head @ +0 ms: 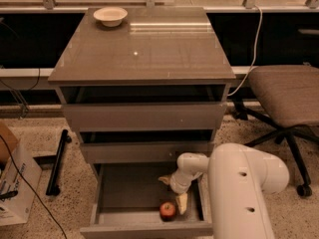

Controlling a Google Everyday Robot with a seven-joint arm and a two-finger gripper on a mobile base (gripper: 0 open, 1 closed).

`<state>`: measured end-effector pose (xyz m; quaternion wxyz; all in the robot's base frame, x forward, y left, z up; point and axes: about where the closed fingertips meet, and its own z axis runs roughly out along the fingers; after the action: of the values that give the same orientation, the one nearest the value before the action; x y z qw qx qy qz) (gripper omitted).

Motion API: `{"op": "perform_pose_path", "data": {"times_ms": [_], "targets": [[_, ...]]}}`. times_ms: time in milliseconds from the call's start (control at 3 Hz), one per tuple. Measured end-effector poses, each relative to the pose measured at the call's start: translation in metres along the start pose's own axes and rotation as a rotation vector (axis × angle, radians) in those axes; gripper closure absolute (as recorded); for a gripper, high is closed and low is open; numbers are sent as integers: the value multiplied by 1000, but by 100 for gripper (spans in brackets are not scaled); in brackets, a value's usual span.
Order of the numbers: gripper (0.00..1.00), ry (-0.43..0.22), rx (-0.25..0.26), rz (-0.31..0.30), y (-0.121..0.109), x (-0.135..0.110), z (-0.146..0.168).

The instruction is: Pick apple from bottom drawer and place on counter

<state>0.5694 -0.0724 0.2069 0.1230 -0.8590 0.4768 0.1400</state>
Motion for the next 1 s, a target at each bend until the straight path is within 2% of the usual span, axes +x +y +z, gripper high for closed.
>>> {"op": "perform_pose_path", "data": {"times_ms": [333,1000], "targets": [[0,-56,-51,-9,-1,-1,42],[0,-126,-107,-1,10,-11,82]]}}
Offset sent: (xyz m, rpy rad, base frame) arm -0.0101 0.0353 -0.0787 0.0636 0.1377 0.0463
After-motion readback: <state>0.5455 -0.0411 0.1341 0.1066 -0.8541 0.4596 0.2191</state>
